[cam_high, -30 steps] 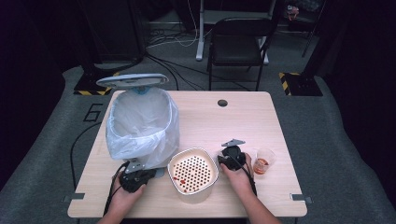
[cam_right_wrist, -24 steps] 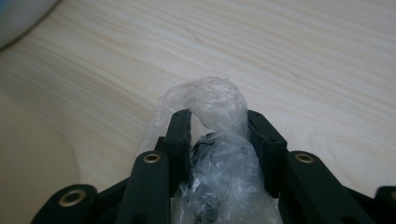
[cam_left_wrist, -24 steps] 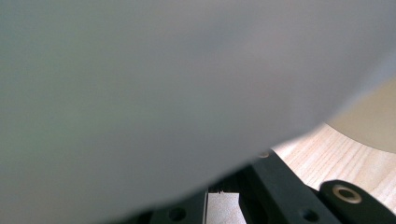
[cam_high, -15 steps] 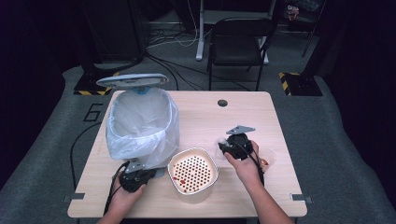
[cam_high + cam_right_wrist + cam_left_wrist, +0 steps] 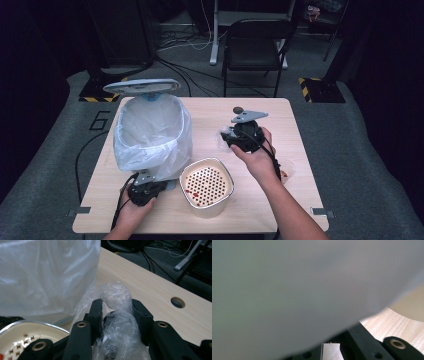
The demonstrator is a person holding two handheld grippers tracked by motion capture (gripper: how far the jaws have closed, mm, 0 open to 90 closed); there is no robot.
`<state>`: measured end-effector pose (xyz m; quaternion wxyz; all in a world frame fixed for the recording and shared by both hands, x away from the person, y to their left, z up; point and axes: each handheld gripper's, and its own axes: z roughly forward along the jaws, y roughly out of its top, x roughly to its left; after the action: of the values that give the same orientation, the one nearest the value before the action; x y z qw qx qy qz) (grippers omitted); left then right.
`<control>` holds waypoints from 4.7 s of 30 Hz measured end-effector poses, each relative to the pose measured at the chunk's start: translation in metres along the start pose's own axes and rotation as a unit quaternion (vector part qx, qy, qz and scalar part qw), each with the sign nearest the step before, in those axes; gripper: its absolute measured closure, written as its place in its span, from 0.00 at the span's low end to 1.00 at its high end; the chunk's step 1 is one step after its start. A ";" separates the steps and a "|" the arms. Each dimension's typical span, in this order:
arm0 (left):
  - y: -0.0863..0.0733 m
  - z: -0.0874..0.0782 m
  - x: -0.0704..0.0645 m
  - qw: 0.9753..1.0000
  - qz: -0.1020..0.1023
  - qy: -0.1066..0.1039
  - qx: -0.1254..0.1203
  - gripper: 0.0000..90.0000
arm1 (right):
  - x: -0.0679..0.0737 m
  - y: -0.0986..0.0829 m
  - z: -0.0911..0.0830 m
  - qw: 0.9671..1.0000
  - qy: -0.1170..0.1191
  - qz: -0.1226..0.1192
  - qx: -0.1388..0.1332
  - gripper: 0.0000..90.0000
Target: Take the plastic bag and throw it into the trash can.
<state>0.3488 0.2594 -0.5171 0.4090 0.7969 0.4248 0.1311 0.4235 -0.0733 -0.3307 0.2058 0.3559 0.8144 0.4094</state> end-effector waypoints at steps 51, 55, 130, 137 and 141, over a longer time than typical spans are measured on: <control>0.000 0.001 -0.003 1.000 -0.019 0.003 -0.007 1.00 | 0.104 0.117 0.062 0.984 0.136 -0.089 -0.067 0.72; 0.000 0.001 -0.003 1.000 -0.018 0.003 -0.007 1.00 | 0.108 0.122 0.066 0.984 0.134 -0.093 -0.069 0.72; -0.001 0.000 0.000 1.000 -0.014 -0.006 -0.001 1.00 | 0.035 -0.090 0.011 0.998 0.056 0.019 0.023 0.75; -0.001 0.000 0.000 1.000 -0.014 -0.007 -0.002 1.00 | 0.032 -0.096 0.015 0.997 0.069 0.025 0.034 0.84; -0.001 0.000 0.000 1.000 -0.013 -0.006 0.000 1.00 | 0.033 -0.095 0.016 0.997 0.065 0.022 0.035 0.86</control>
<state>0.3482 0.2599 -0.5174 0.4131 0.7923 0.4324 0.1205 0.3727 -0.0794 -0.4186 0.1306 0.3533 0.8319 0.4075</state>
